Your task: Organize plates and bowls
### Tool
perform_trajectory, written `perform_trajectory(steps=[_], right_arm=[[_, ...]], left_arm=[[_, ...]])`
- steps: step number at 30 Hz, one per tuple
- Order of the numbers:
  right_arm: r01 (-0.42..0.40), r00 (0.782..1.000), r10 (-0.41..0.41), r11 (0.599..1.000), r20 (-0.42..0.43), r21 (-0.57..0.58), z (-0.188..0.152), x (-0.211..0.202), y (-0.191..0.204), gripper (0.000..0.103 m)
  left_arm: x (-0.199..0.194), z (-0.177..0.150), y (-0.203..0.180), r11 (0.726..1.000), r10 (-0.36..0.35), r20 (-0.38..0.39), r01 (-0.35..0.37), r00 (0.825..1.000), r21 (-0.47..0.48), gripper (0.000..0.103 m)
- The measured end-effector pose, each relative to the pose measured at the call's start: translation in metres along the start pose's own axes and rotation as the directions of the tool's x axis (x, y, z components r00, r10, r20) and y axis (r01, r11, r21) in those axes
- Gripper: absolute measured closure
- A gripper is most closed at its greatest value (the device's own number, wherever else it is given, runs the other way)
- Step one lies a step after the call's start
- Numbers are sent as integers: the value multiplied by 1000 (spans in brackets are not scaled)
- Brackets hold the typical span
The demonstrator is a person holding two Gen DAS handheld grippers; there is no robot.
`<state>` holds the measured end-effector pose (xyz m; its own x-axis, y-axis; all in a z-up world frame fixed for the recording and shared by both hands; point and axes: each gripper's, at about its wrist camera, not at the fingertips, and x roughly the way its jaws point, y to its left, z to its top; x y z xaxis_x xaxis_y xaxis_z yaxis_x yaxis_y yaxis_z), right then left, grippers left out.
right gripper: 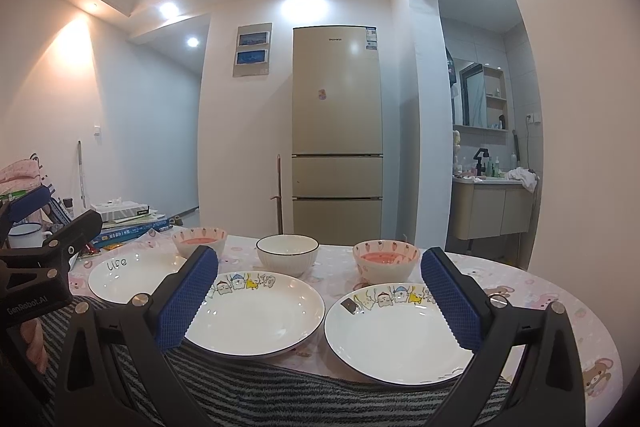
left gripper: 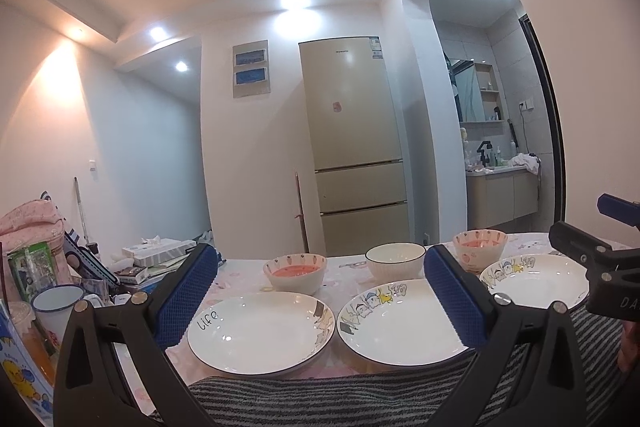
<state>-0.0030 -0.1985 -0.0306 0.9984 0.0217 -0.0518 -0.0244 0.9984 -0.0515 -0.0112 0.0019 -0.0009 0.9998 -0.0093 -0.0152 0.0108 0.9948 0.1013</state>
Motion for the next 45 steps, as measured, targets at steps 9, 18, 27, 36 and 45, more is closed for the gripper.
perform_trajectory(steps=[9, 18, 27, 36, 45], right_arm=[[0, 1000, 0, 1000, -1, 1, 1, 0, 0, 0], [0, 1000, 0, 1000, -1, 1, 1, 0, -1, 0], [0, 1000, 0, 1000, -1, 1, 1, 0, -1, 0], [0, 1000, 0, 1000, -1, 2, 1, 0, -1, 0], [1, 1000, -1, 1000, -1, 1, 1, 0, -1, 0]], left_arm=[[-6, -1, 4, 1000, 17, 13, -17, 1000, -23, 0], [-7, -1, 7, 999, 37, 14, -37, 999, -35, 0], [-6, 0, 8, 999, 35, 12, -35, 999, -31, 0], [-7, 1, 11, 998, 41, 18, -41, 999, -40, 0], [-6, 2, 13, 998, 38, 14, -38, 999, -45, 0]])
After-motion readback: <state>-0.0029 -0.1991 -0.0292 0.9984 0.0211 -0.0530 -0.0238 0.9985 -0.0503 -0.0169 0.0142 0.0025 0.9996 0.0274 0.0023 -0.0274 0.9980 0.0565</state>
